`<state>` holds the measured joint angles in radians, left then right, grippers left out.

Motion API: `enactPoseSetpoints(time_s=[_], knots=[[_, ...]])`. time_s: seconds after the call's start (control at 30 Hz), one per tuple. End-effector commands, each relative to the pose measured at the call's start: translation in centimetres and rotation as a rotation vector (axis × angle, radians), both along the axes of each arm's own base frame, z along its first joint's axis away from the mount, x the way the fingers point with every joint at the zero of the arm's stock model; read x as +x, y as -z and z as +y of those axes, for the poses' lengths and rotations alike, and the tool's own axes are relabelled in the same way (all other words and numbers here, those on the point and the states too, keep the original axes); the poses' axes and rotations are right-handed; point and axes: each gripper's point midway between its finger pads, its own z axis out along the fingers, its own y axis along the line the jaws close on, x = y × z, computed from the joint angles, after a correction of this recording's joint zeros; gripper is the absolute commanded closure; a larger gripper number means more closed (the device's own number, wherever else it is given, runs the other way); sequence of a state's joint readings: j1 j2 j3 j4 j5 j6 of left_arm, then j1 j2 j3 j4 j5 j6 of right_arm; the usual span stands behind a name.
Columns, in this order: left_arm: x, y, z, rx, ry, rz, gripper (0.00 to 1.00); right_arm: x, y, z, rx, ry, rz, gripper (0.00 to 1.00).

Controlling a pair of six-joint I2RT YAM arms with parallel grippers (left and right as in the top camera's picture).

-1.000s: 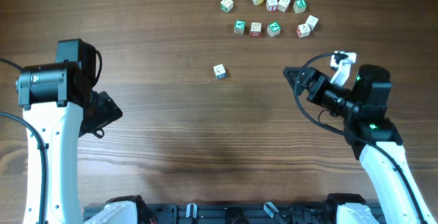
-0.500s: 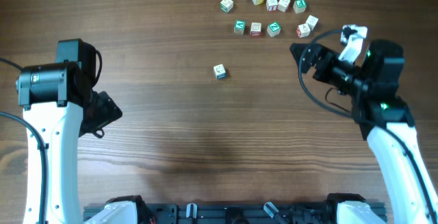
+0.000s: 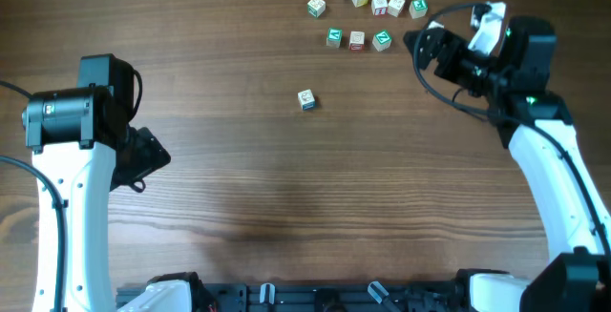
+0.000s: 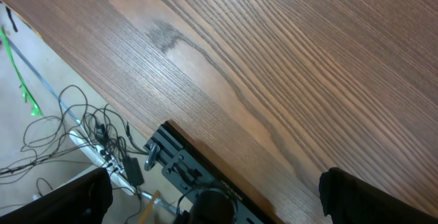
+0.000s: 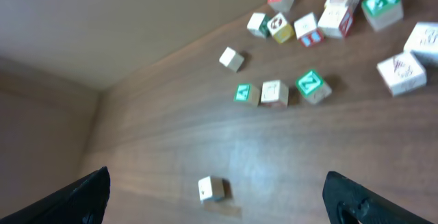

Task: Form a horizontal line
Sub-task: 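Raise the right arm and reach toward the block cluster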

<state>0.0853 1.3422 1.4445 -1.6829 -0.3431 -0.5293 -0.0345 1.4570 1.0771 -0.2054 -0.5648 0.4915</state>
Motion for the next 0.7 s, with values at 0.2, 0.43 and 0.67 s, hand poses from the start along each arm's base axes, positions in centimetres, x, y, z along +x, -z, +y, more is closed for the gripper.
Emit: enactPoseSetpoints(time_s=[0.2, 0.43, 0.67], knots=[[-0.3, -0.2, 0.3, 0.014, -0.007, -0.009, 0.00, 4.4, -1.3, -1.6, -0.089, 0.058, -0.055, 0.00], [-0.3, -0.2, 0.3, 0.014, -0.007, -0.009, 0.00, 7.2, -0.7, -0.4, -0.134, 0.030, -0.054, 0.00], [-0.3, -0.2, 0.3, 0.014, -0.007, -0.009, 0.00, 9.4, 0.6, -0.1, -0.222, 0.055, -0.064, 0.01]])
